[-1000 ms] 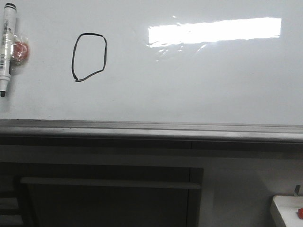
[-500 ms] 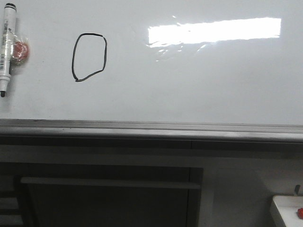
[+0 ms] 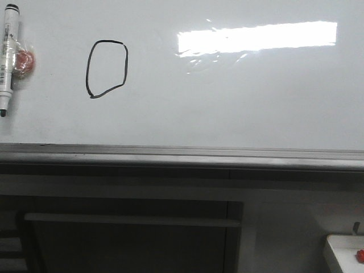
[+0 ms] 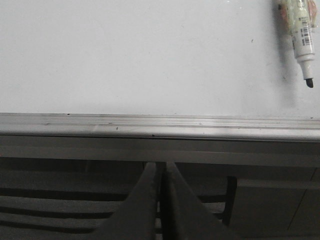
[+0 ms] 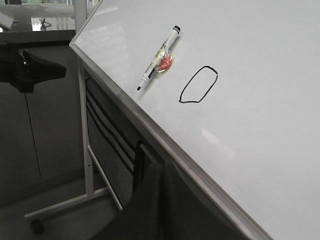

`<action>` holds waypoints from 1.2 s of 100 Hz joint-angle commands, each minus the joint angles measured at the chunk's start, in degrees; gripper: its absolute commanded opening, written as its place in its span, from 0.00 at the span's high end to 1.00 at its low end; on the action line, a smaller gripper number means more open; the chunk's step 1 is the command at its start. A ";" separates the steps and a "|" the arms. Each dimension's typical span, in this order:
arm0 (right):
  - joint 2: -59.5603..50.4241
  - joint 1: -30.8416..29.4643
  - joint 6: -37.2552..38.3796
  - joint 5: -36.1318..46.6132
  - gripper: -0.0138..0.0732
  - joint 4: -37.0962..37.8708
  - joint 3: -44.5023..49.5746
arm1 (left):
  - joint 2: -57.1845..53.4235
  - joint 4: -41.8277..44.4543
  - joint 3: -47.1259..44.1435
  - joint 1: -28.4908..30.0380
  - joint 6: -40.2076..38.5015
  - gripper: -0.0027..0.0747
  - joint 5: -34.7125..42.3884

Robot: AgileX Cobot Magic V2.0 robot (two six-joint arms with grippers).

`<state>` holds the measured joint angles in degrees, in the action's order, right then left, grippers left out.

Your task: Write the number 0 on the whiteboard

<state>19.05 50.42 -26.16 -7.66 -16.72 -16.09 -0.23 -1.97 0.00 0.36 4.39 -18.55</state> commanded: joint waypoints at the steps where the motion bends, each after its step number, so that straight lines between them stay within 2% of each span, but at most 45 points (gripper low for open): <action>1: 0.10 -0.70 3.61 5.30 0.91 4.05 -1.21 | -1.50 -0.55 -0.72 0.02 -0.52 0.99 4.08; 10: 0.10 -2.59 11.08 6.48 0.91 10.40 -0.77 | -1.50 -0.55 -0.72 0.02 -0.52 0.99 4.08; 20: 0.10 -7.10 16.46 10.35 0.91 13.64 0.97 | -1.50 -0.55 -0.72 0.02 -0.52 0.99 4.08; 38: -0.38 -17.98 17.03 18.46 0.91 14.07 7.10 | -1.50 -0.55 -0.72 0.02 -0.52 0.99 4.08; 62: -9.48 -31.80 17.03 19.07 0.91 14.07 15.26 | -1.50 -0.55 -0.72 0.02 -0.52 0.99 4.08; 84: -16.52 -45.58 17.03 14.02 0.91 14.07 18.23 | -1.50 -0.55 -0.72 0.02 -0.52 0.99 4.08; 90: -17.10 -49.25 17.03 10.29 0.91 14.07 18.23 | -1.50 -0.55 -0.72 0.02 -0.52 0.99 4.08; 103: -17.69 -53.09 17.11 6.49 0.91 14.07 18.23 | -1.50 -0.55 -0.72 0.02 -0.52 0.99 4.08; 120: -20.56 -54.04 19.34 2.47 0.91 14.07 18.31 | -1.50 -0.55 -0.72 0.02 -0.52 0.99 4.08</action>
<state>-0.21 -3.12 -7.91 -6.83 -3.24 0.83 -0.23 -1.97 0.00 0.36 4.30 -18.55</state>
